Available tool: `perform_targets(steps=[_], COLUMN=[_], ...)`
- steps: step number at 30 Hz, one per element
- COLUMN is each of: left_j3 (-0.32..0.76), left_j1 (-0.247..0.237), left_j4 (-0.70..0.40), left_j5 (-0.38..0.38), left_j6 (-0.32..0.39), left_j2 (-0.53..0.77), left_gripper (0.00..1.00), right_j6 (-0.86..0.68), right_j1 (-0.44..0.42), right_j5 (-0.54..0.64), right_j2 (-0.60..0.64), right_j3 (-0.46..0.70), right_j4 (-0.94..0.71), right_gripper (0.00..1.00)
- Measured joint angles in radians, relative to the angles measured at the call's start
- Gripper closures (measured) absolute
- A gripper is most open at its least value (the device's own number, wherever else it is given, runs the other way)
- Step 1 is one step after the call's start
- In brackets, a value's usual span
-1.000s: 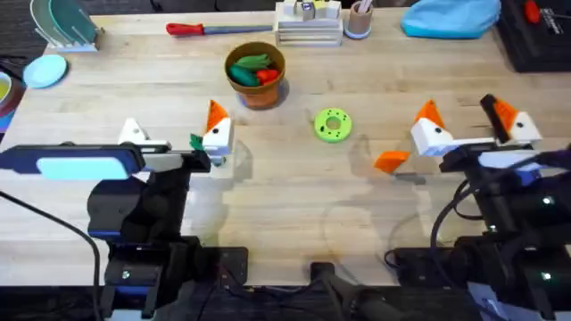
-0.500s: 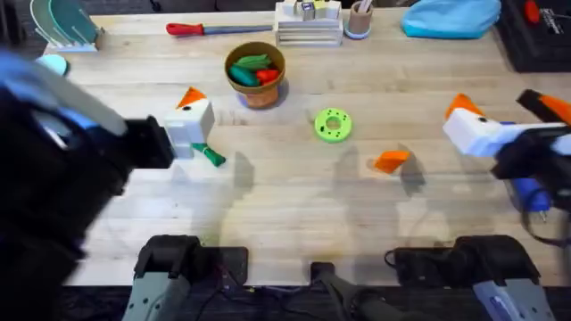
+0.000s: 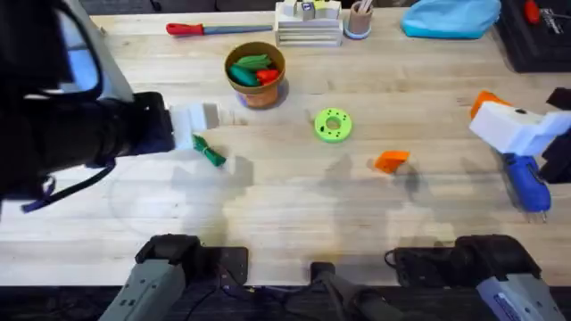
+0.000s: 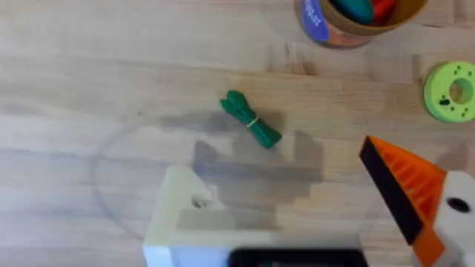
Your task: Pick up the gripper from the table and insert it into the empty holder that is missing its gripper. Then pick up a screw, insert it into the mounting hole, and use the screwdriver to tighten it. Finally, clean up the table by picking up the vegetable and placing it into the bucket.
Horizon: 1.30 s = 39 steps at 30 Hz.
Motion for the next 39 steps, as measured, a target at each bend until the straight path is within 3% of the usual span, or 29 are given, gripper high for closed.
perform_targets(steps=[6,7,12,13,17,20,21,26,27,35,39], left_j3=[-0.12,-0.16,-0.295,-0.299,-0.283,-0.24,-0.219,-0.116,-0.1,-0.063,-0.063], left_j1=[0.0,0.0,0.0,0.0,0.0,-0.01,-0.021,-0.111,-0.133,-0.326,-0.369], left_j4=[0.029,0.052,0.115,0.118,0.115,0.087,0.08,0.088,0.096,0.25,0.378], left_j5=[0.04,0.049,0.105,0.113,0.148,0.157,0.159,0.201,0.213,0.259,0.262], left_j6=[-0.169,-0.197,-0.271,-0.273,-0.268,-0.241,-0.23,-0.181,-0.178,-0.152,-0.152], left_j2=[0.085,0.103,0.187,0.197,0.201,0.181,0.167,0.059,0.036,-0.151,-0.189], left_gripper=[0.012,0.078,0.861,0.957,0.995,0.986,0.901,0.127,0.039,0.006,0.006], right_j6=[0.0,0.0,0.0,0.0,0.0,0.0,0.0,0.0,0.0,0.0,0.0], right_j1=[0.0,0.0,0.0,0.0,0.0,0.0,0.0,0.0,0.0,0.0,0.0], right_j5=[-0.023,-0.024,-0.031,-0.032,-0.034,-0.035,-0.035,-0.035,-0.035,-0.035,-0.035], right_j2=[0.0,0.0,0.0,0.0,0.0,0.0,0.0,0.0,0.0,0.0,0.0], right_j3=[0.0,0.0,0.0,0.0,0.0,0.0,0.0,0.0,0.0,0.0,0.0], right_j4=[-0.059,-0.067,-0.087,-0.087,-0.089,-0.089,-0.089,-0.089,-0.089,-0.089,-0.089], right_gripper=[0.01,0.01,0.01,0.009,0.009,0.01,0.01,0.01,0.01,0.01,0.01])
